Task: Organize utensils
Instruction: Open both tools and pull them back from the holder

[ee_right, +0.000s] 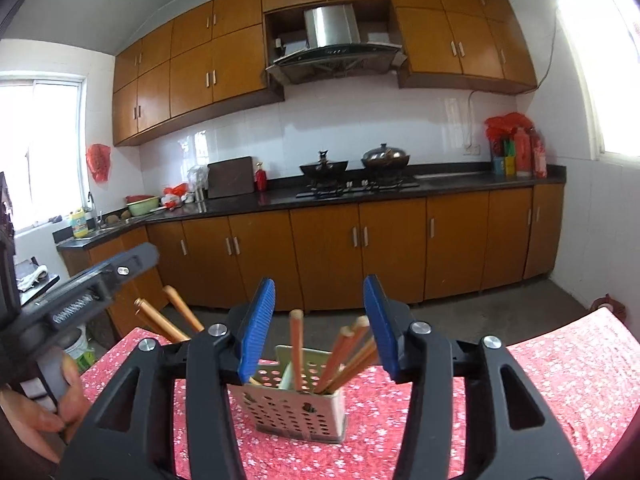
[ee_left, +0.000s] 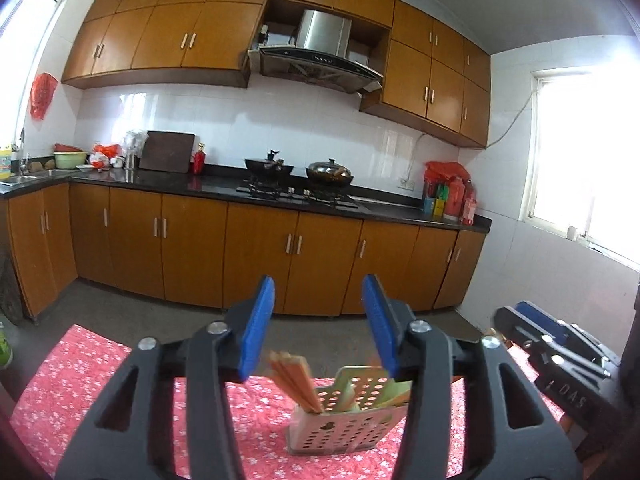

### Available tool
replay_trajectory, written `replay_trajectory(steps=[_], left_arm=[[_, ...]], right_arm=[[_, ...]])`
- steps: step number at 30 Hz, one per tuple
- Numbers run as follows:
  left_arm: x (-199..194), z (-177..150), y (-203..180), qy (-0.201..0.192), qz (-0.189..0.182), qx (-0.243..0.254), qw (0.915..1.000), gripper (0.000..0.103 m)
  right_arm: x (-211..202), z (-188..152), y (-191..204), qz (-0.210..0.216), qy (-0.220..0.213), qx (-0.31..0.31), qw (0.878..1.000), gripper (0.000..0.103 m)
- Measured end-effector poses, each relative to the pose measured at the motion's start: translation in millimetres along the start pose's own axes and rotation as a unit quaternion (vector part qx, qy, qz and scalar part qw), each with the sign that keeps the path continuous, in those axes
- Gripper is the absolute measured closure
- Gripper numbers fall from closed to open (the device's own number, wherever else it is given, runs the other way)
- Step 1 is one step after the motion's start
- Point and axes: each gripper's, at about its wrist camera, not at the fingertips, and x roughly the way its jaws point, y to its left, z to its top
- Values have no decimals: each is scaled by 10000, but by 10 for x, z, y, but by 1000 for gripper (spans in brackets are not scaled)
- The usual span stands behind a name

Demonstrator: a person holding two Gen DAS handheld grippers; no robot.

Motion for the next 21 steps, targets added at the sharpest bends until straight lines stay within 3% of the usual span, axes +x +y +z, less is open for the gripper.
replay_trajectory(steps=[4,6,8,17,21], left_arm=[[-288,-13,116,-68,156,-1,9999,24],[-394,-50,158,-24,208,-12,9998,12],[-536,-130,211,64,266,-35,9996,6],[-962,-532,171,334,840,436,9950,4],[-1099,-698,163,533,817,492,9940,4]], right_arm=[[-247,20,-43,-260,-208,-13,9994,25],[-331,4,-58,-367,-249,-26,9990,9],[-424,-35,-70,-427,-252,25,9988,2],[-607,-312,-17,-693,129,114,9974,2],[-723,-444,29,-836,131,102,9964,2]])
